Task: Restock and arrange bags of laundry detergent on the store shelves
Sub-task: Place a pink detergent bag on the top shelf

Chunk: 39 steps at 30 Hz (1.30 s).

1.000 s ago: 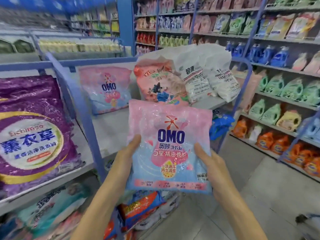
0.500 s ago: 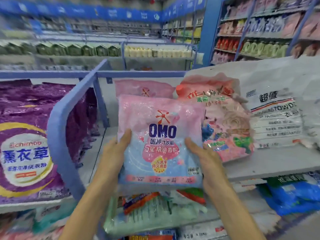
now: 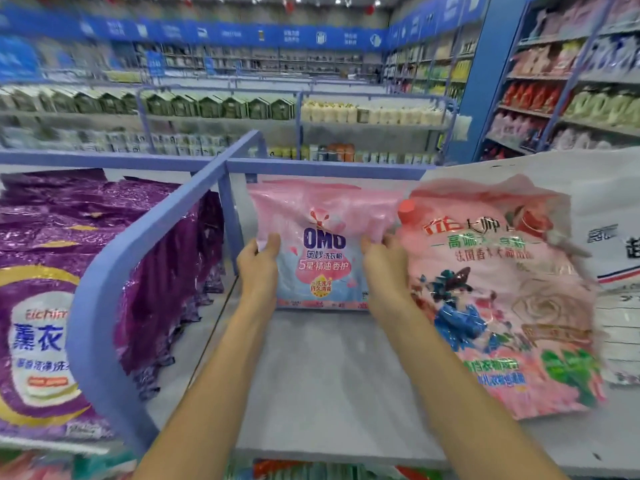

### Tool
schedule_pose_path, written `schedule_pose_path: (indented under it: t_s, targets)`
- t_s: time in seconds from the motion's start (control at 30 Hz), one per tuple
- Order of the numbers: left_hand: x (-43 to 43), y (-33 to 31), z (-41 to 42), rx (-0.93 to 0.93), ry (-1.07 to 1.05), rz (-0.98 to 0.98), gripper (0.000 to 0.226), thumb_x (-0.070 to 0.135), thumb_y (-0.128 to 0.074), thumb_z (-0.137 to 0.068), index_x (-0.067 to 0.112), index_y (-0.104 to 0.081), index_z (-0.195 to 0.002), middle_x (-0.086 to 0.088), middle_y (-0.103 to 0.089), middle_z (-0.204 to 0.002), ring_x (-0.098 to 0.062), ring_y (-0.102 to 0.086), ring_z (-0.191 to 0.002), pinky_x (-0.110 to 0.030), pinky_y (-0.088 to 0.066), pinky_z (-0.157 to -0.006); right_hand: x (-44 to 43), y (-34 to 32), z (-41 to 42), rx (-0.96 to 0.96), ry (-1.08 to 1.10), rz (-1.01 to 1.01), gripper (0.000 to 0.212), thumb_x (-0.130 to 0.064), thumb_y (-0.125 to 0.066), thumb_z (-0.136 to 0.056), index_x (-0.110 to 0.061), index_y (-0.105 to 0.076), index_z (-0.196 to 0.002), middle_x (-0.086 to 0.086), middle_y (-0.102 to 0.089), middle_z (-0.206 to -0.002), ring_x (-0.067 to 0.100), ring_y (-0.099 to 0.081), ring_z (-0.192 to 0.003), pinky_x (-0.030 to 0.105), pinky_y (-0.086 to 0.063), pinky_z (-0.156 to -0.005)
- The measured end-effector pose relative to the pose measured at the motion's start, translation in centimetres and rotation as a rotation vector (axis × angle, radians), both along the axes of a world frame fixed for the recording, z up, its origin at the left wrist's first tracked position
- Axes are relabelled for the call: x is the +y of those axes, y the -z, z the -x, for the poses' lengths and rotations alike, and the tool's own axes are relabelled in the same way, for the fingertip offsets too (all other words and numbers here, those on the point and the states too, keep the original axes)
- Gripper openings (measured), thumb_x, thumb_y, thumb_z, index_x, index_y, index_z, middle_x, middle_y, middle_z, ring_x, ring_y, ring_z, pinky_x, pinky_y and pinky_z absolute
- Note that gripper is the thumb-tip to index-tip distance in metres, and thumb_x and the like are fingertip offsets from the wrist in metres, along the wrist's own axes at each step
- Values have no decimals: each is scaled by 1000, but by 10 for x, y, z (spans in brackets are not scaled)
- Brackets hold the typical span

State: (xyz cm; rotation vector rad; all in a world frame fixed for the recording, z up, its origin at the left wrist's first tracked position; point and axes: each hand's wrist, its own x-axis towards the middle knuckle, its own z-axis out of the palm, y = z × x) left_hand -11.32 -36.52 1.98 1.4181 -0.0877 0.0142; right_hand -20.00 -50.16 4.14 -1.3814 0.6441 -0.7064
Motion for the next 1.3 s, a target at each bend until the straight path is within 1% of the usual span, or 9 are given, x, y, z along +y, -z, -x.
schedule_pose_path:
  t_s: [0.1,0.37,0.53,0.67,0.77,0.9,1.03,1.17,1.3]
  targets:
    - [-5,12,-13,9,-25,13,33,27,-63,-100,12,-45,-76,-3,-44,-72,-7,-42,-60,-24,-37,-62,2,12,-22,3,27,74,47,-29,-48,-103,-35,-42,-149,-4,-61,-99,13,-59,-76,37,-58,-75]
    - [-5,9,-23,75,-22,114,27,40,-66,-97,15,-64,-86,1,-71,-98,-16,-66,-94,-31,-51,-90,-7,7,-46,22,120,-110,65,-58,-47,-101,-23,-37,-155,5,-47,-154,32,-43,-141,48,-29,-117]
    - [0,16,-24,91,-36,118,27,43,-65,-97,18,-59,-88,0,-62,-91,-15,-60,-85,-31,-50,-79,-8,17,-51,5,192,-4,63,-52,-51,-102,-12,-40,-150,0,-54,-142,22,-51,-130,35,-36,-110]
    - [20,21,-5,138,110,-89,44,28,-83,-83,14,-56,-114,5,-71,-104,-11,-70,-92,-27,-56,-77,-3,46,-15,280,-30,246,102,-66,-66,-85,-8,-19,-155,10,-40,-155,29,-43,-140,48,-37,-115]
    - [26,37,7,82,201,-329,63,7,-92,-65,19,-53,-115,9,-68,-106,-8,-68,-94,-18,-47,-65,-5,65,5,335,-180,399,111,-38,-93,-68,-6,-21,-146,6,-37,-146,22,-41,-134,44,-39,-113]
    - [25,44,4,-4,115,-447,64,8,-92,-63,17,-57,-116,6,-68,-106,-9,-66,-93,-20,-45,-65,-10,73,7,393,-143,437,95,-20,-91,-68,-4,-28,-138,13,-45,-137,31,-50,-128,46,-45,-105]
    - [27,47,9,-54,115,-456,62,11,-91,-68,18,-55,-117,9,-66,-108,0,-63,-90,-12,-45,-64,-7,81,4,405,-100,493,87,-20,-87,-74,-3,-30,-137,18,-45,-138,36,-47,-129,49,-43,-106]
    - [25,57,20,-115,69,-447,55,14,-86,-72,25,-55,-115,5,-67,-114,-13,-66,-103,-31,-56,-82,1,89,8,380,-50,494,88,-22,-86,-77,-5,-29,-142,18,-44,-145,36,-43,-136,51,-41,-109]
    - [18,61,36,-155,24,-496,45,15,-78,-83,27,-51,-117,5,-64,-116,-17,-63,-104,-21,-46,-73,8,95,13,398,6,548,92,-26,-83,-80,-5,-26,-149,20,-43,-149,37,-41,-138,50,-41,-108]
